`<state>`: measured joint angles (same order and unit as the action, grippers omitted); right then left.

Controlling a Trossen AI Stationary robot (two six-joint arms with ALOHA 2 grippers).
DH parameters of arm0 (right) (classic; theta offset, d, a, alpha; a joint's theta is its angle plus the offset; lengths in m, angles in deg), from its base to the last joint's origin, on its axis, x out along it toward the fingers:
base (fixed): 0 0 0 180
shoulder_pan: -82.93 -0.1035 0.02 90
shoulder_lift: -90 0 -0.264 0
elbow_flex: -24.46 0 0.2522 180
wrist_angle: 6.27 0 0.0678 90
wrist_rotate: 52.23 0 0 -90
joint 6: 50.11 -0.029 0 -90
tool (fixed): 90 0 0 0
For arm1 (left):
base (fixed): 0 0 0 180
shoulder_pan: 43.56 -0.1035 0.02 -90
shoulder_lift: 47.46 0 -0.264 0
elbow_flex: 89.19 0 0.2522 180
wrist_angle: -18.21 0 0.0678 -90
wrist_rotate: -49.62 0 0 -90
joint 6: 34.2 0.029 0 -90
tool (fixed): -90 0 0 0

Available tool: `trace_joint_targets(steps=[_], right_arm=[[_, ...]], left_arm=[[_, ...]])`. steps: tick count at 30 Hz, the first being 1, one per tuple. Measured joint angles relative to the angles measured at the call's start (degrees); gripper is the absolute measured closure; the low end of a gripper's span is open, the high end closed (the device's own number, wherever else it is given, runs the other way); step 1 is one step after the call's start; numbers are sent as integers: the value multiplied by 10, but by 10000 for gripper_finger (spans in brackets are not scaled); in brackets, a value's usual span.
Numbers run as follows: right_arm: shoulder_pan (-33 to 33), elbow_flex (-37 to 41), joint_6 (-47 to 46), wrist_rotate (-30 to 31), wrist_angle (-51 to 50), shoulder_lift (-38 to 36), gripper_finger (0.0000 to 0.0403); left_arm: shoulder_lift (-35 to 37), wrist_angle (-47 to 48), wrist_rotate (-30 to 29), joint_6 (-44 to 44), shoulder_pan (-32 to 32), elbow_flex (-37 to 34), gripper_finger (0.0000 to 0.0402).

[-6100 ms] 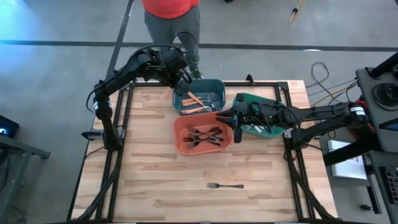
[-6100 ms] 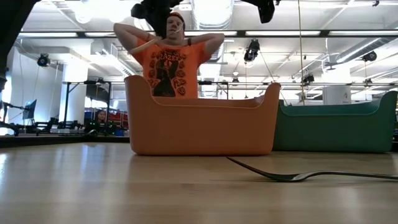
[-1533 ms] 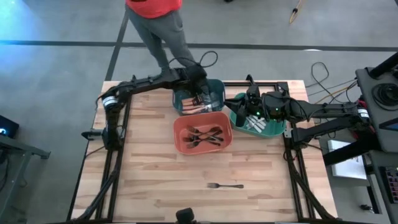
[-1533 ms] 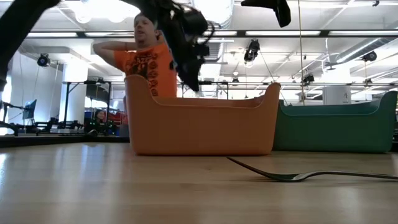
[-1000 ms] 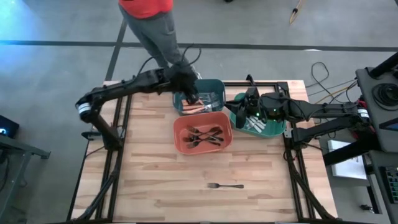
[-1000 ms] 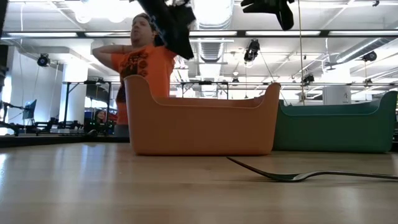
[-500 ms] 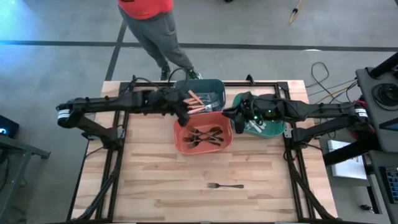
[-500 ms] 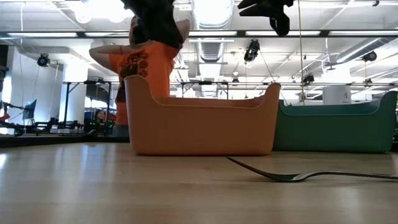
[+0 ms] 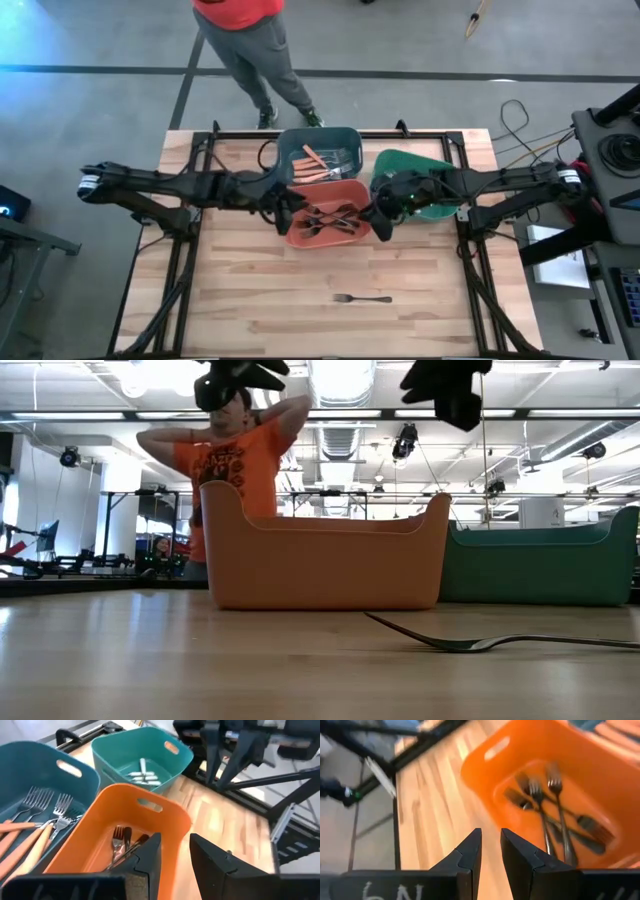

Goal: Sort silverware by color (type)
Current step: Put the black fork into the orange bin

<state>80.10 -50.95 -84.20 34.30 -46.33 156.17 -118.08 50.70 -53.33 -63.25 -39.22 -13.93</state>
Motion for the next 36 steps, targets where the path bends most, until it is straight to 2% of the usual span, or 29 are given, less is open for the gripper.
trace_joint_targets(steps=[8,17,25,28,31,36], right_arm=[[-70,-104,-7,2,-128,63,339],[-153,-219,-92,-1,-263,150,339],[-260,-235,-52,2,-302,233,339],[-295,-231,-35,24,-301,264,339],[-324,-228,-8,77,-300,296,339],[-336,-223,44,142,-293,359,339]], left_arm=[[27,12,-2,33,5,-14,317],[77,119,0,35,17,-14,317],[101,125,0,23,20,-14,317],[100,126,0,18,21,-14,317],[94,125,0,18,21,-14,317],[84,125,0,18,21,-14,317]])
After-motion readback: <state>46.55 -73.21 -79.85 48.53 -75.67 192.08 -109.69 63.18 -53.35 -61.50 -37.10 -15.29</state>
